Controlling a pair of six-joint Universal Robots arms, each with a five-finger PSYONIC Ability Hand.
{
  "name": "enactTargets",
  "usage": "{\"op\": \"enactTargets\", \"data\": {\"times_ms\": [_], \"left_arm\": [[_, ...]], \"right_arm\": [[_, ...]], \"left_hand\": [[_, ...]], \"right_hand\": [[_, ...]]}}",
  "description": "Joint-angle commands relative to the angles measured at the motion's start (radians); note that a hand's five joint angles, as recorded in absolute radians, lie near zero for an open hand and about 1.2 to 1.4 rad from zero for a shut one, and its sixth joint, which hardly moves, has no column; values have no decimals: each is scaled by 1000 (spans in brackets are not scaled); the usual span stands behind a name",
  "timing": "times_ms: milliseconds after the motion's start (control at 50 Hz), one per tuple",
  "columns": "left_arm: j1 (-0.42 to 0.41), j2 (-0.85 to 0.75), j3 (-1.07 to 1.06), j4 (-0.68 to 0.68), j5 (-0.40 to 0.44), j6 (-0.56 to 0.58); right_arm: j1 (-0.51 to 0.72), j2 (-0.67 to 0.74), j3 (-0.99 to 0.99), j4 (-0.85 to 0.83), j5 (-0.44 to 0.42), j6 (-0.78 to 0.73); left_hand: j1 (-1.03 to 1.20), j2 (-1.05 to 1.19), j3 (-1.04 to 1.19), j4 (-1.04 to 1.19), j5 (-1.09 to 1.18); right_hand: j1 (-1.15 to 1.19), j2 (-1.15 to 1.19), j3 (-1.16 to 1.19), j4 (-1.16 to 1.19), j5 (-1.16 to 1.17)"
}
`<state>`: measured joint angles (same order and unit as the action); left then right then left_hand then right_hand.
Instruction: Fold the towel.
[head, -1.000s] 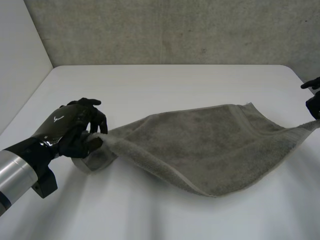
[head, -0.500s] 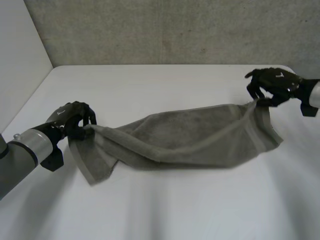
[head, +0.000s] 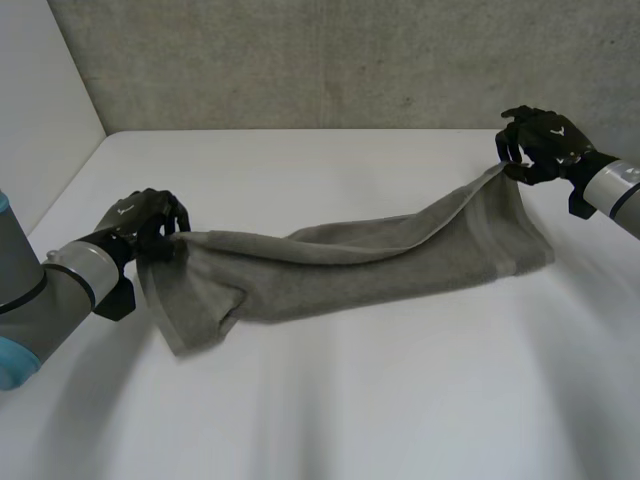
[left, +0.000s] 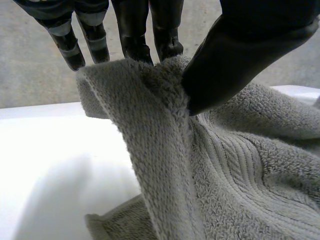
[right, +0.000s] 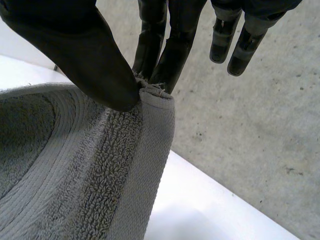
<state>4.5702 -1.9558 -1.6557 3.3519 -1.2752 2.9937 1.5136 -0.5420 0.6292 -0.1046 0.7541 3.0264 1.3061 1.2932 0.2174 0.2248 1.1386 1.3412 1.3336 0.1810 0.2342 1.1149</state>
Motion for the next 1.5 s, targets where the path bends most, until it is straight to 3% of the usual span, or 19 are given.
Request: {"op": "enactTargets", "data": {"times_ms": [20, 240, 260, 280, 300, 320, 340, 360, 400, 520, 620, 700, 880, 960, 1060, 1280, 1500], "left_arm": [[1, -35, 5, 9, -30, 1], [0, -77, 4, 11, -33, 1], [0, -80, 2, 11, -33, 4], [-2, -80, 2, 11, -36, 5], [-2, -80, 2, 11, -36, 5], [-2, -81, 4, 11, -44, 7], [-2, -83, 4, 11, -49, 8], [-2, -83, 4, 11, -49, 8], [0, -81, 10, 11, -50, 13], [4, -78, 37, 9, -56, 14], [12, -66, 51, 9, -56, 16], [18, -64, 51, -2, -61, 17], [-14, 75, -64, -86, -44, 25], [-85, 161, -134, -114, -47, 86], [-135, 209, -196, -131, -62, 197], [-149, 212, -254, -128, -144, 249], [-152, 146, -254, -92, -161, 251]], "right_arm": [[7, 46, 3, -16, 22, -72], [16, 96, -12, -44, 48, -89], [16, 96, -13, -44, 48, -89], [20, 100, -13, -44, 57, -90], [20, 100, -13, -44, 57, -90], [22, 103, -14, -46, 76, -93], [22, 105, -16, -47, 105, -97], [22, 105, -16, -47, 105, -97], [22, 100, -14, -55, 146, -98], [23, 66, 0, -56, 172, -95], [22, 5, 14, -70, 298, -95], [22, -3, 20, -66, 324, -97], [11, -164, 222, 29, 229, -107], [10, -271, 367, 77, 137, -164], [-21, -337, 464, 134, 119, -271], [-85, -325, 563, 252, 110, -540], [-105, -247, 604, 229, 76, -607]], "left_hand": [[-26, -14, -43, -50, -33], [-141, -128, -43, -50, -148], [-237, -224, -43, -50, -244], [-445, -432, -43, -50, -452], [-447, -434, -43, -50, -454], [-676, -663, -43, -50, -683], [-827, -814, -43, -50, -834], [-828, -815, -43, -50, -835], [-1065, -1052, -43, -50, -1072], [-1113, -1100, -43, -50, -1120], [-1113, -1100, -43, -50, -1120], [-1107, -1094, -43, -50, -1114], [-1078, -1065, -43, -50, -1085], [-1031, -1018, -43, -50, -1038], [-990, -977, -43, -50, -997], [-849, -836, -43, -50, -856], [-761, -748, -43, -50, -768]], "right_hand": [[55, 63, -7, -60, 107], [55, 63, -7, -60, 107], [55, 63, -7, -60, 107], [-281, -273, -7, -60, -229], [-284, -277, -7, -60, -233], [-877, -870, -7, -60, -826], [-1167, -1159, -7, -60, -1115], [-1167, -1159, -7, -60, -1115], [-1167, -1159, -7, -60, -1115], [-1167, -1159, -7, -60, -1115], [-1167, -1159, -7, -60, -1115], [-1167, -1159, -7, -60, -1115], [-1167, -1159, -7, -60, -1115], [-1167, -1159, -7, -60, -1115], [-1167, -1159, -7, -60, -1115], [-840, -832, -7, -60, -788], [-836, -829, -7, -60, -785]]}}
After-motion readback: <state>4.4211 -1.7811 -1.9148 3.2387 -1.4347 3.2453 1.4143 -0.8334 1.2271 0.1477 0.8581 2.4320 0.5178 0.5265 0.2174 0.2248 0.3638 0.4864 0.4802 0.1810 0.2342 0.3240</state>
